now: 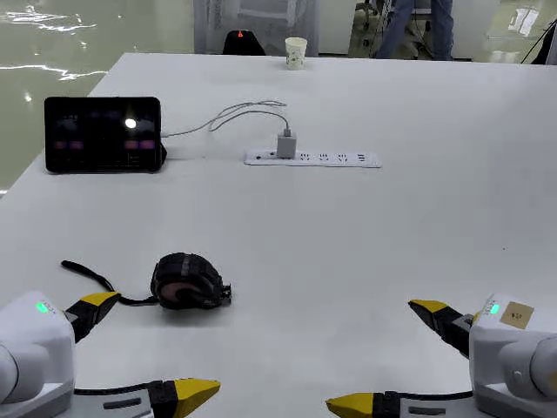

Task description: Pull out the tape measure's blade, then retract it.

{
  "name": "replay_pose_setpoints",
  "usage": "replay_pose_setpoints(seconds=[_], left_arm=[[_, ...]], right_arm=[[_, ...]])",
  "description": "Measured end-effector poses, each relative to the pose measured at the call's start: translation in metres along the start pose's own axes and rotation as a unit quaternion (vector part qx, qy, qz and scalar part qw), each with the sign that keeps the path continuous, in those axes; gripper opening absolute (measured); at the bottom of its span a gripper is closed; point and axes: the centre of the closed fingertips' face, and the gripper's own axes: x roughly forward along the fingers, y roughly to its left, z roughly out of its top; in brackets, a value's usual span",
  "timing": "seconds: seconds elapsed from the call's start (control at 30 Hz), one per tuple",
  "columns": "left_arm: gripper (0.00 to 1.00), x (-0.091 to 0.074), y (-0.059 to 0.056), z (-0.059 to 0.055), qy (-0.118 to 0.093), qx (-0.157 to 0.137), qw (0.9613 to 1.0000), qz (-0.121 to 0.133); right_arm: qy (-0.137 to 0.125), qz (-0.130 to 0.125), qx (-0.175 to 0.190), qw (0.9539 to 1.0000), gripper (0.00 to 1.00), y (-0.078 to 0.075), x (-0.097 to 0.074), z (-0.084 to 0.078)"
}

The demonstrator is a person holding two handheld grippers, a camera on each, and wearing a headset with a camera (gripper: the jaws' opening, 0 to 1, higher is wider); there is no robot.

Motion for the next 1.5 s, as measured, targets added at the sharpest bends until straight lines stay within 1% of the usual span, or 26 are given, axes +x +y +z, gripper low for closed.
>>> replay_pose_setpoints(seconds=[0.23,0.53,0.63,0.9,1.5], left_arm=[[0.99,0.001,0.002,0.0,0.001,0.0,1.0,-0.001],[0.99,0.003,0.004,0.0,0.008,0.001,0.9999,-0.006],[0.99,0.004,0.006,0.0,0.009,0.002,0.9999,-0.007],[0.99,0.007,0.01,0.001,0.011,0.004,0.9999,-0.009],[0.99,0.018,0.025,0.004,0.017,0.012,0.9996,-0.02]], right_arm=[[0.003,0.003,-0.001,1.0,0.99,-0.001,0.001,0.0],[0.009,0.013,-0.007,0.9998,0.98,-0.002,0.005,0.001],[0.007,0.016,-0.012,0.9998,0.98,-0.003,0.007,0.002],[0.015,0.024,-0.018,0.9994,0.97,-0.006,0.011,0.002],[0.032,0.048,-0.04,0.9976,0.97,-0.015,0.029,0.005]])
